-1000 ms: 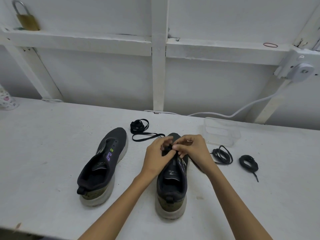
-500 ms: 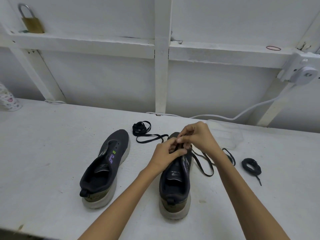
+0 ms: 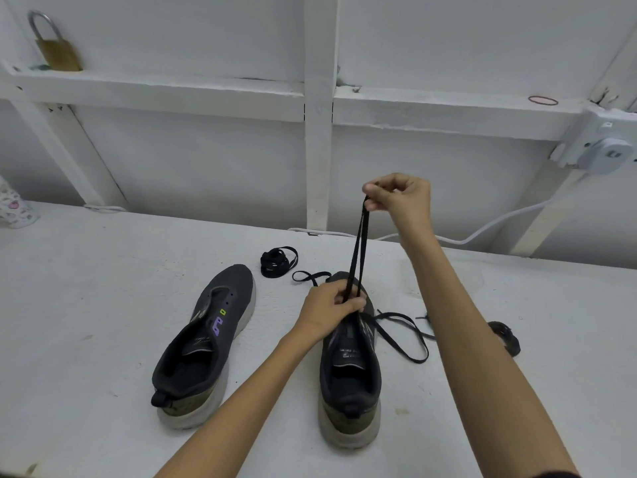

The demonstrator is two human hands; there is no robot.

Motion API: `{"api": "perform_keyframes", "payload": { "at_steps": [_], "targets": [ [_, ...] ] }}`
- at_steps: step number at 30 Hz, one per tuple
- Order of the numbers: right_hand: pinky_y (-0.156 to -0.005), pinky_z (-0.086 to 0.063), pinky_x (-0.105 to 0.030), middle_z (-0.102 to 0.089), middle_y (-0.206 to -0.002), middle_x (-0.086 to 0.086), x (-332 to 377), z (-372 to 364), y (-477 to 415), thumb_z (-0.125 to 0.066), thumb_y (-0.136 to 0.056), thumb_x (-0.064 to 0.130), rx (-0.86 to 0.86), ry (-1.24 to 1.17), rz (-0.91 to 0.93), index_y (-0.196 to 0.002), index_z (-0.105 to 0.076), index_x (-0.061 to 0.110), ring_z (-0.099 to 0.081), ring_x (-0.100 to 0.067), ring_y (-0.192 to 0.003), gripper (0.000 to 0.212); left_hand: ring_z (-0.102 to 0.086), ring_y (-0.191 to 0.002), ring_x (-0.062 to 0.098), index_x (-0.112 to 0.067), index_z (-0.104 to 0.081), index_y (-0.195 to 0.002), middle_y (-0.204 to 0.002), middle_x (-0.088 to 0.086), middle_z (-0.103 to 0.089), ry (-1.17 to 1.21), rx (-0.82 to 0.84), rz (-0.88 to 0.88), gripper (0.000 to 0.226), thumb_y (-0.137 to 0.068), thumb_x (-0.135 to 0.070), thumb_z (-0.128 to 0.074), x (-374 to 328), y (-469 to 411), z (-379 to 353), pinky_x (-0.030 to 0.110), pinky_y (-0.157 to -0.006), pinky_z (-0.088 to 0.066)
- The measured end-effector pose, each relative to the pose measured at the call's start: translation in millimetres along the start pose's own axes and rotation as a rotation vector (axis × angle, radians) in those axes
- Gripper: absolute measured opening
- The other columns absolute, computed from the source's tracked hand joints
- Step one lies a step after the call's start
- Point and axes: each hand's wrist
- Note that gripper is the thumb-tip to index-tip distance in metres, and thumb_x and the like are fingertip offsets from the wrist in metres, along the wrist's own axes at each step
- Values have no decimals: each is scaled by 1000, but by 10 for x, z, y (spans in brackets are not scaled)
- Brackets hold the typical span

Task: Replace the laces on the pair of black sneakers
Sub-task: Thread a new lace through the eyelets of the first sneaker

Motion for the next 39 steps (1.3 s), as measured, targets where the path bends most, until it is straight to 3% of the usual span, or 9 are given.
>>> {"api": "perform_keyframes", "payload": {
  "at_steps": [4,6,9,14,18,22,31,35,39],
  "targets": [
    [-55,-59,-29,-65,-105,-13,-206,148,182,-80,-78,6,126,219,-158,-109,-63,12,-69,-25,-75,36,-69,-77,10,-4,-71,-94,-78,-1,-72,133,-2,46,9,-89,-10,-67,-43,-8,-6,29,-90,-55],
    [-47,-52,-28,-70,-92,-16,-277,271,342,-78,-83,24,299,442,-286,-93,-68,2,-68,-24,-64,26,-68,-73,9,3,-70,-95,-78,2,-72,162,-11,60,16,-90,-12,-67,-43,-18,-10,30,-87,-54],
    [-44,-40,-20,-72,-71,-10,-450,309,643,-70,-86,44,584,622,-458,-81,-73,-3,-61,-17,-54,48,-61,-64,1,-1,-71,-95,-71,-3,-70,77,8,45,15,-91,-15,-66,-43,-47,7,22,-77,-50],
    [-41,-32,-10,-54,-47,-6,-531,117,860,-76,-84,15,344,273,-309,-68,-71,-5,-44,-5,-36,26,-68,-75,9,-22,-73,-84,-74,-2,-74,68,12,47,8,-89,-19,-67,-31,-37,3,30,-87,-52],
    [-42,-32,-15,-45,-41,-5,-543,64,793,-76,-81,7,282,226,-258,-45,-57,12,-39,-11,-38,41,-70,-88,10,-32,-71,-89,-88,-5,-75,33,42,76,15,-81,-21,-76,-6,-45,13,33,-92,-54],
    [-41,-34,-18,-51,-47,-9,-382,40,609,-75,-81,5,264,155,-250,-59,-63,-3,-41,-13,-38,26,-69,-86,6,-29,-72,-88,-86,-9,-74,6,86,76,19,-77,-15,-79,-29,-46,15,26,-91,-54],
    [-53,-51,-17,-65,-75,-13,15,39,-151,-70,-87,2,-21,-166,-134,-71,-64,1,-56,-9,-46,17,-64,-76,-2,-19,-72,-90,-80,-11,-70,41,106,81,10,-82,-13,-74,-10,-48,15,11,-79,-50],
    [-54,-57,-22,-65,-86,-14,-313,100,-24,-69,-90,11,101,-21,-286,-101,-62,-11,-67,-16,-54,26,-68,-75,13,-8,-72,-90,-78,3,-73,133,111,96,9,-90,-16,-67,-67,-111,54,23,-79,-54],
    [-48,-50,-25,-70,-83,-15,-521,378,320,-67,-90,40,399,493,-444,-95,-70,-4,-66,-22,-58,44,-70,-79,20,-4,-71,-90,-86,11,-74,321,41,129,13,-92,-17,-66,-180,-184,99,27,-79,-56]
  ]
}}
Point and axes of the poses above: each hand's wrist, its own y-axis away from the middle knuckle, its own z-axis out of the back of the hand, x = y × z
